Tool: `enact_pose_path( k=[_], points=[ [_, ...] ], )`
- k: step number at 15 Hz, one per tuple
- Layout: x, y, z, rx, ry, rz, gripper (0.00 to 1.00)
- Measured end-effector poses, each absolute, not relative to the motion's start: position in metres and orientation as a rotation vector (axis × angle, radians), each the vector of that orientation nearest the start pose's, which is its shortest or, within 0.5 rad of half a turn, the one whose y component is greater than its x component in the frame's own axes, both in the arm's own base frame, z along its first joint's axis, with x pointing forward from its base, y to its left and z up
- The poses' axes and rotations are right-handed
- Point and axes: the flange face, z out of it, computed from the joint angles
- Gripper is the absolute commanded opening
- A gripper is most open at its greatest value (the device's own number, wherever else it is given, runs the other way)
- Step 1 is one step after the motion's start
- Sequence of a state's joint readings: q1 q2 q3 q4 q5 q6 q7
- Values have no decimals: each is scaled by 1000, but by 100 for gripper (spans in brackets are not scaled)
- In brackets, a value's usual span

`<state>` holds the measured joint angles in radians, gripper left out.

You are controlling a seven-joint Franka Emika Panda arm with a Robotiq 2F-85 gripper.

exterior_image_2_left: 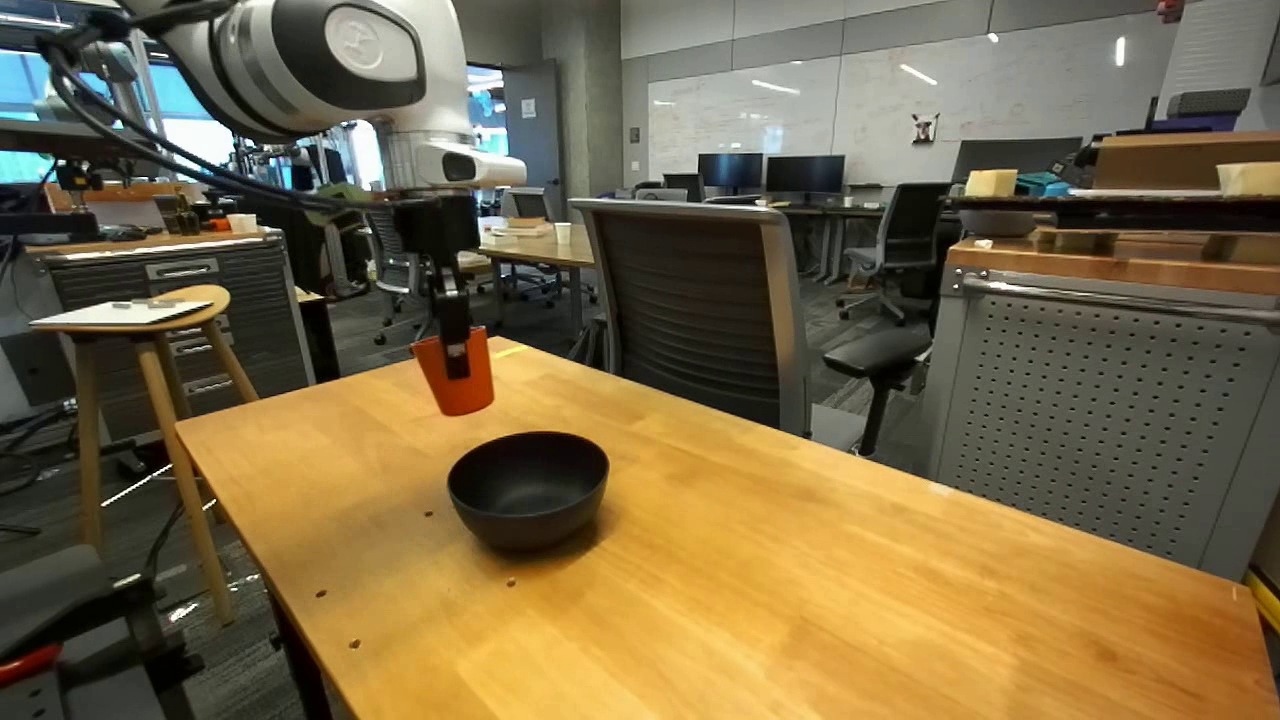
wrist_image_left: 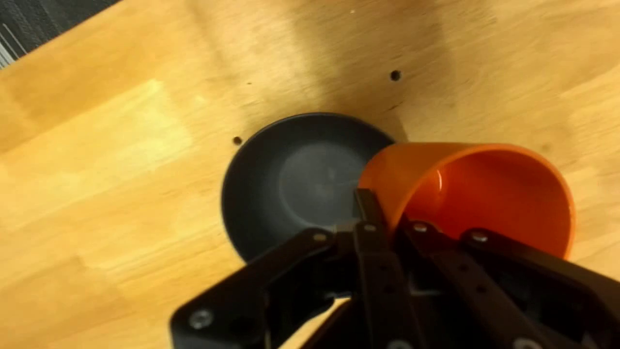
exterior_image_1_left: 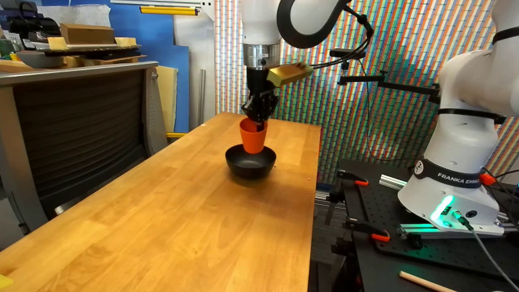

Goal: Put the cup in the bowl

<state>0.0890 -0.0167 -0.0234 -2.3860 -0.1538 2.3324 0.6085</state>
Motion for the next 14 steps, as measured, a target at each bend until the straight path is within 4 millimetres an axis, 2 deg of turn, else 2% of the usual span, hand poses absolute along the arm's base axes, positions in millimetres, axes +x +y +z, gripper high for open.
enact_pose_path(
  k=[2, 5, 8, 13, 14],
  points=[
    [480, 10, 330, -3184, 803, -39, 1],
    [479, -9, 324, -3174, 882, -34, 1],
    [487, -15, 296, -3167, 892, -10, 1],
    [515, -23, 235, -3152, 906, 17, 2],
    [521, -26, 226, -3145, 918, 20, 30]
  ],
)
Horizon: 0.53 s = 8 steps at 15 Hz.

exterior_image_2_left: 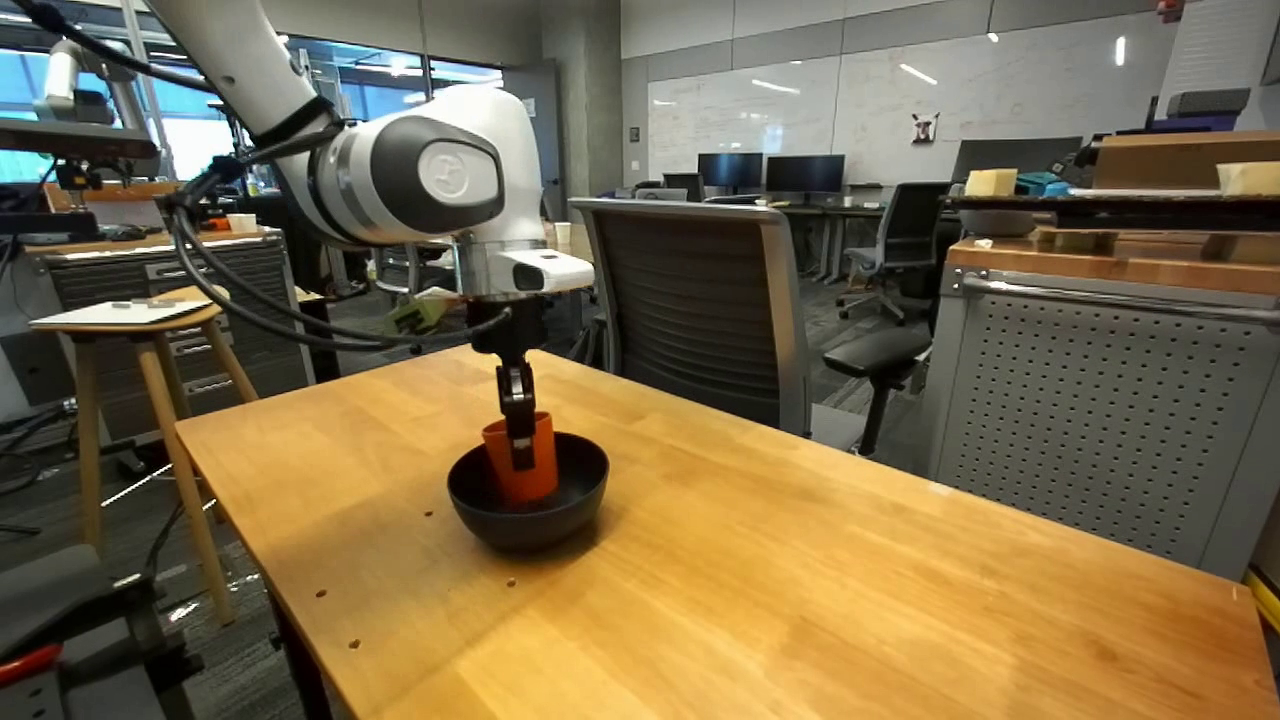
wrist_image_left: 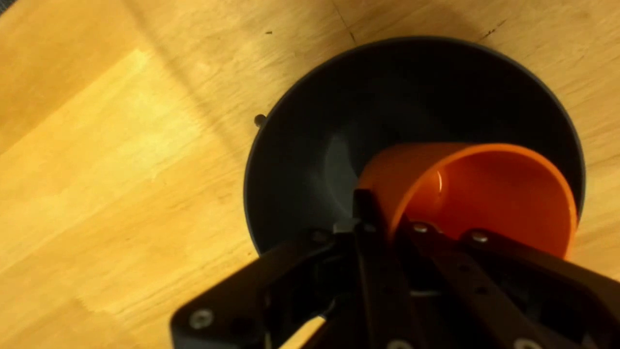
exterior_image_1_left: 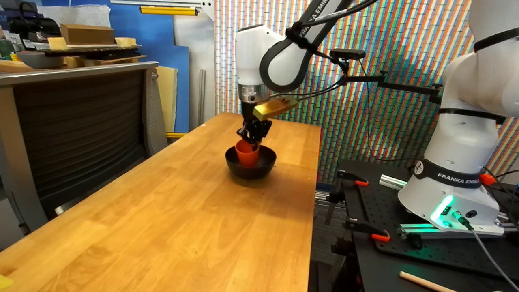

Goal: Put the cup in the bowl

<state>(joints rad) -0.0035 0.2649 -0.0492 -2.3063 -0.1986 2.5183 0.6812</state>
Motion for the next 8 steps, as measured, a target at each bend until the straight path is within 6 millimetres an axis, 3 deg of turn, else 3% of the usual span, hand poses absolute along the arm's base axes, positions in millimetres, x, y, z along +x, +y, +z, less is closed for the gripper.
enact_pose_path(
  k=[2, 4, 8],
  points=[
    [530, -30, 212, -3122, 931, 43, 37],
    [537, -28, 207, -3106, 904, 55, 53],
    [543, -7, 229, -3093, 790, 14, 84]
  ],
)
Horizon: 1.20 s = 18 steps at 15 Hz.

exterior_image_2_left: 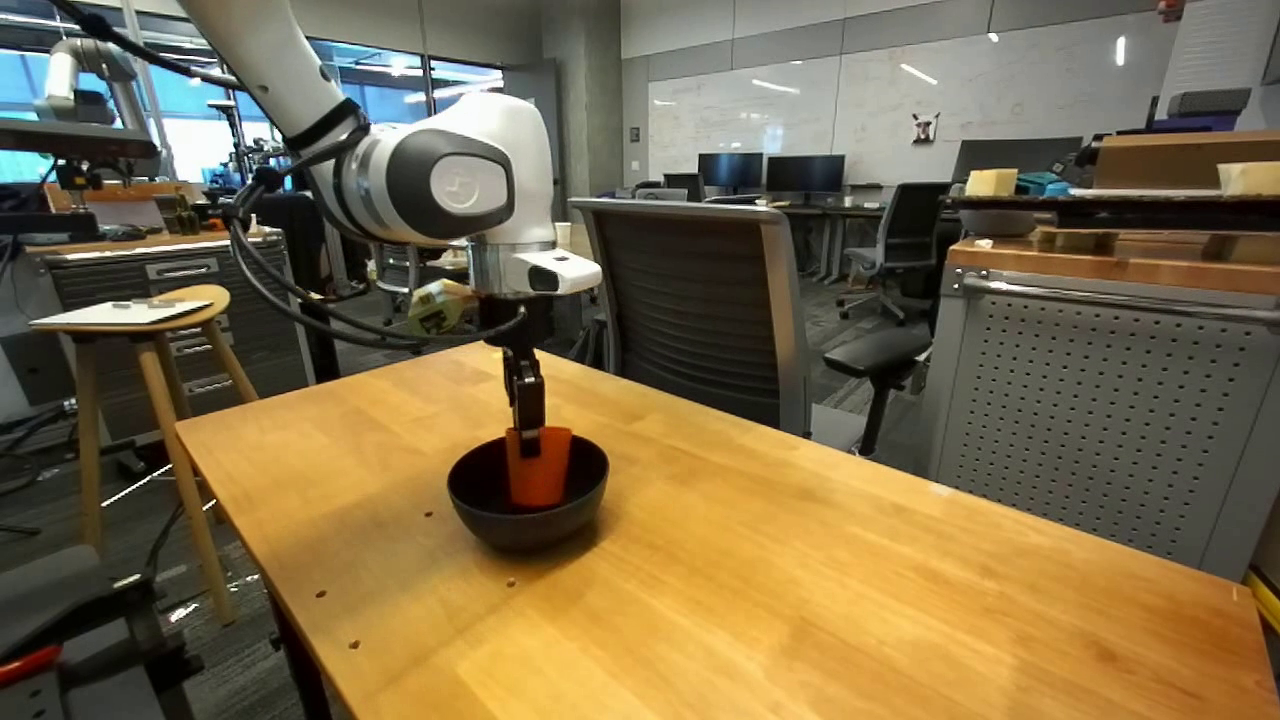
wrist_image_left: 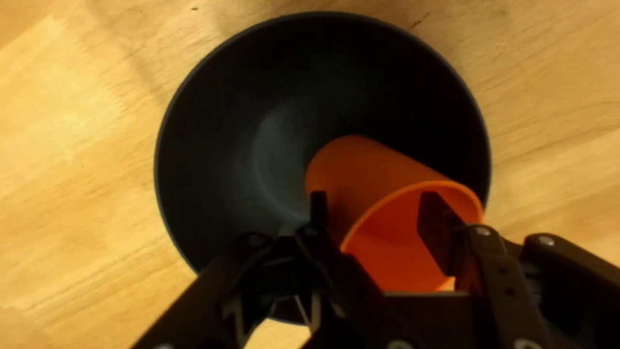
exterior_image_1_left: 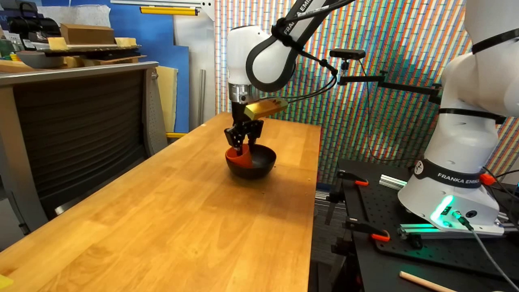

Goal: Put the cup in the bowl

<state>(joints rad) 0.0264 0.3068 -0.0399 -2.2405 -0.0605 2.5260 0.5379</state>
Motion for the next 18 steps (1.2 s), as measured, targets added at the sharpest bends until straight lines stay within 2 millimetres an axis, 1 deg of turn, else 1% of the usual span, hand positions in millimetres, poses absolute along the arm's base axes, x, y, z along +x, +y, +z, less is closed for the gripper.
enact_pose_path(
  k=[1, 2, 5, 8, 10, 12, 14, 15, 16, 18],
  points=[
    [542, -1, 241, -3094, 762, -10, 91],
    [538, 4, 257, -3093, 742, -40, 99],
    [515, 13, 308, -3113, 688, -120, 100],
    [485, 15, 358, -3154, 652, -157, 100],
    [462, 21, 391, -3187, 614, -147, 100],
    [436, 32, 422, -3234, 485, -91, 100],
    [414, 44, 444, -3246, 308, -39, 100],
    [405, 48, 450, -3243, 223, -17, 100],
    [398, 50, 452, -3239, 138, 14, 100],
    [390, 53, 454, -3233, 58, 40, 100]
  ],
)
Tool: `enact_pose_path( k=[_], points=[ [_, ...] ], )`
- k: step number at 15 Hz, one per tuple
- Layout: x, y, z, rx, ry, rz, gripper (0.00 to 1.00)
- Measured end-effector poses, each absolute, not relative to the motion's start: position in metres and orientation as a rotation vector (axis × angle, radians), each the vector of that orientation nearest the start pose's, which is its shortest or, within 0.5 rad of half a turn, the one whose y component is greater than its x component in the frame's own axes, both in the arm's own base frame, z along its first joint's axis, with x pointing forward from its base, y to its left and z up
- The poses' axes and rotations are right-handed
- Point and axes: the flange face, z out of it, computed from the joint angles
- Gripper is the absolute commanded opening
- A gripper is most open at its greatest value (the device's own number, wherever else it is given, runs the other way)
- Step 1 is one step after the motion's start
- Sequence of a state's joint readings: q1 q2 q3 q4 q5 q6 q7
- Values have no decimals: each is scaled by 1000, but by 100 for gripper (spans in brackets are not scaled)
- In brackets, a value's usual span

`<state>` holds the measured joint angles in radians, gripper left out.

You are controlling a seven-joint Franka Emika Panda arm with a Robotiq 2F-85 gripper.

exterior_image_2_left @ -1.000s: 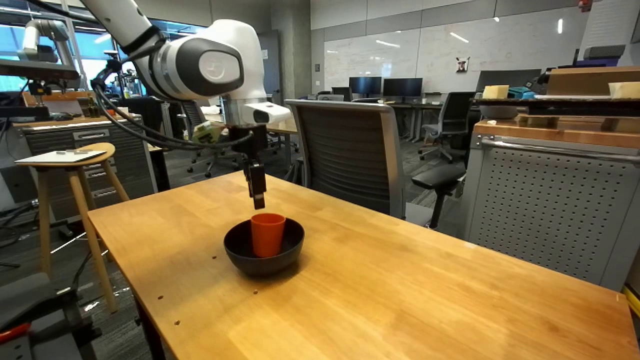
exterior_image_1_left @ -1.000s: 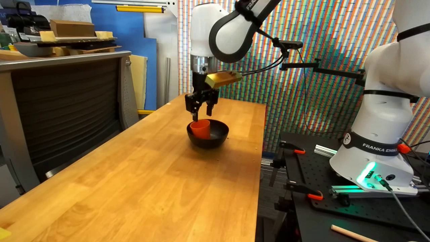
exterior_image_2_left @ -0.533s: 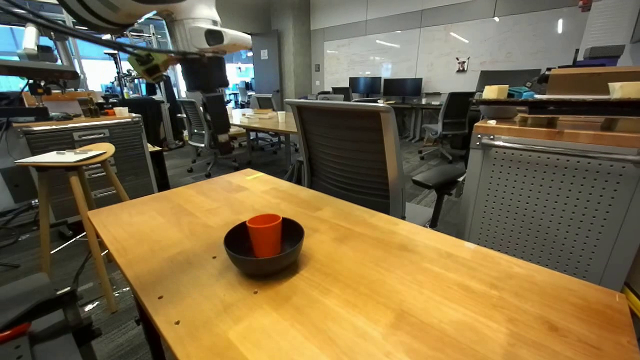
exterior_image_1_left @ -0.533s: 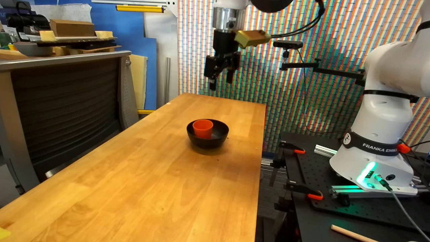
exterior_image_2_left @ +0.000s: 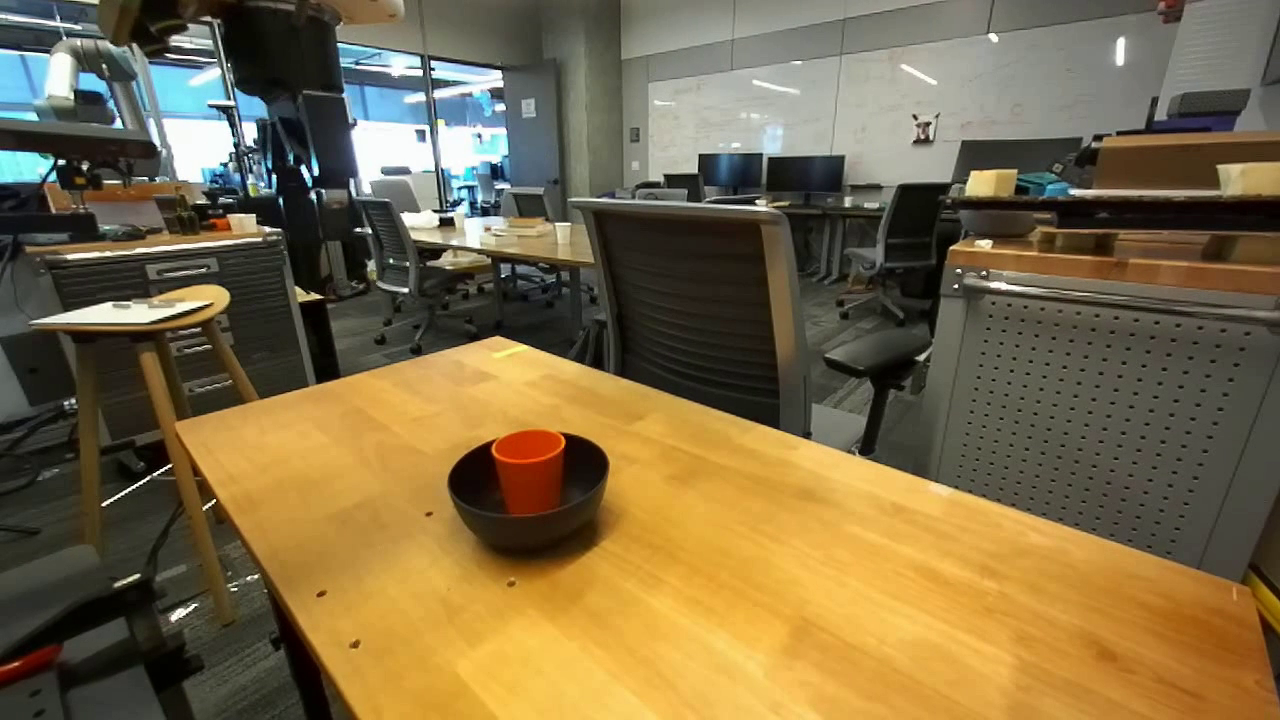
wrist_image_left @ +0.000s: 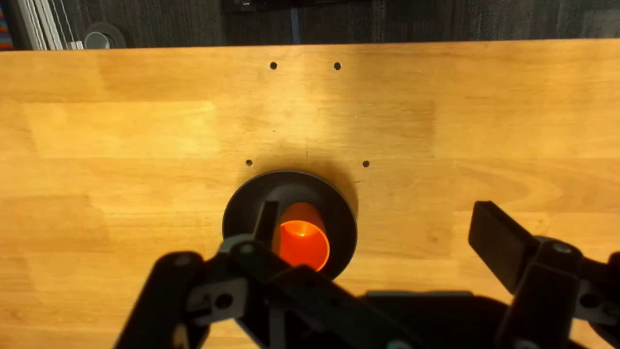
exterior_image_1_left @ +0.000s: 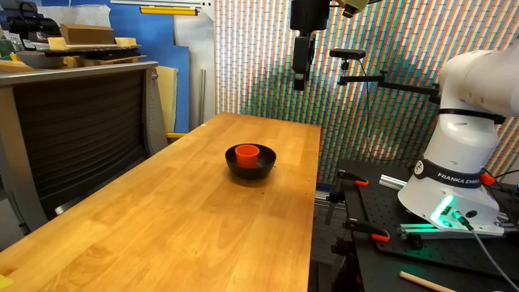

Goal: Put the cup in the bowl

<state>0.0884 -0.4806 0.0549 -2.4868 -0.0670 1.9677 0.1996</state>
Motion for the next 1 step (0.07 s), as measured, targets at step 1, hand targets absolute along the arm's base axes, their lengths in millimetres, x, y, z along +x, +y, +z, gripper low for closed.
enact_pose_path(
  k=[1],
  points=[
    [390, 53, 453, -3233, 43, 44, 100]
  ],
)
